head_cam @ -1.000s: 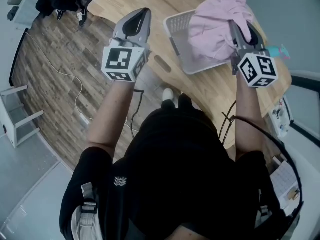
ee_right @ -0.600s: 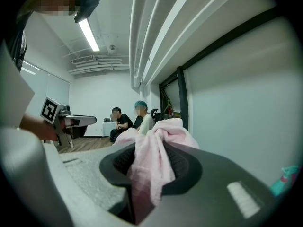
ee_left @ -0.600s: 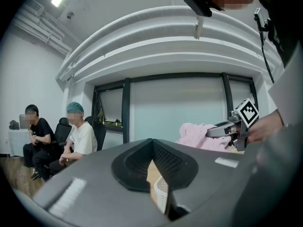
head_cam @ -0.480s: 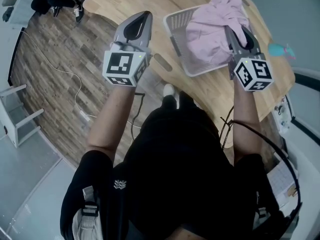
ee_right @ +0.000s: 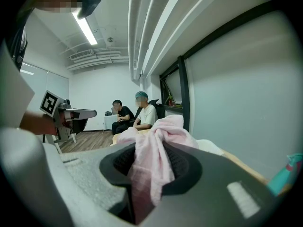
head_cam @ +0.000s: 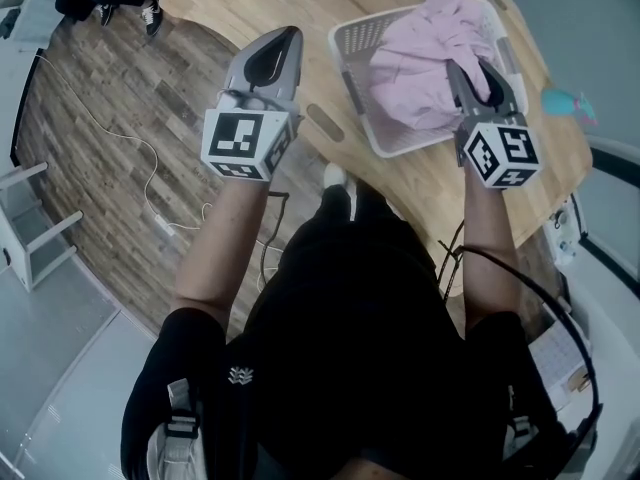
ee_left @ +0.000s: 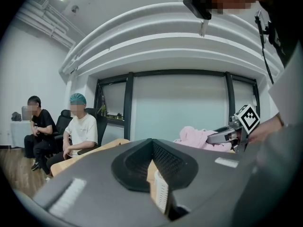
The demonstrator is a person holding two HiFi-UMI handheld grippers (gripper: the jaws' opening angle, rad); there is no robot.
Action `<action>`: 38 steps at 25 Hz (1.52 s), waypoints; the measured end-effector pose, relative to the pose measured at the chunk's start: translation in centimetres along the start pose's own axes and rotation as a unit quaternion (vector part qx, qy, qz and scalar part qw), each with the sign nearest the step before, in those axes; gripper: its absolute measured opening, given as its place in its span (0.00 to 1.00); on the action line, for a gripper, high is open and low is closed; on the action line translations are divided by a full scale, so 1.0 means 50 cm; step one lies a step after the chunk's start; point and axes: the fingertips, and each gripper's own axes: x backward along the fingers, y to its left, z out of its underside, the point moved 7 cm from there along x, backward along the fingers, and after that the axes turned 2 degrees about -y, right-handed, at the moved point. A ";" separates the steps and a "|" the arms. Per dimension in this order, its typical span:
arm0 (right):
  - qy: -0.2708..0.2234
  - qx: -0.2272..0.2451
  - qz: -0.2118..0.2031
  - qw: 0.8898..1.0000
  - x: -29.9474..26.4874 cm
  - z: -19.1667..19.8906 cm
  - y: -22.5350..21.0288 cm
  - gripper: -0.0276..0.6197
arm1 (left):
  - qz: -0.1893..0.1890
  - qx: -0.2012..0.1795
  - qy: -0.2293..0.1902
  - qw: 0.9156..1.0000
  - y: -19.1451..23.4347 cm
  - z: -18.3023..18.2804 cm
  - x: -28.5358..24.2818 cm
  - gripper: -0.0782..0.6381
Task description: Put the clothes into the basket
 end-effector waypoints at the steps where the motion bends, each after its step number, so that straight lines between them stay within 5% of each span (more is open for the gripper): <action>1: 0.005 0.003 0.000 1.000 -0.002 0.005 -0.001 0.23 | -0.003 0.003 0.003 1.000 0.000 0.005 -0.001 0.12; 15: 0.032 0.010 0.011 0.999 -0.018 0.029 -0.014 0.23 | -0.006 0.016 0.009 1.000 -0.019 0.018 -0.023 0.12; 24: 0.012 0.034 0.004 0.999 -0.019 -0.003 -0.010 0.24 | -0.005 0.010 0.000 1.000 -0.032 0.001 -0.025 0.12; 38: -0.023 -0.001 0.019 1.000 0.050 -0.025 -0.034 0.24 | 0.020 -0.014 -0.025 0.999 -0.085 -0.052 -0.026 0.12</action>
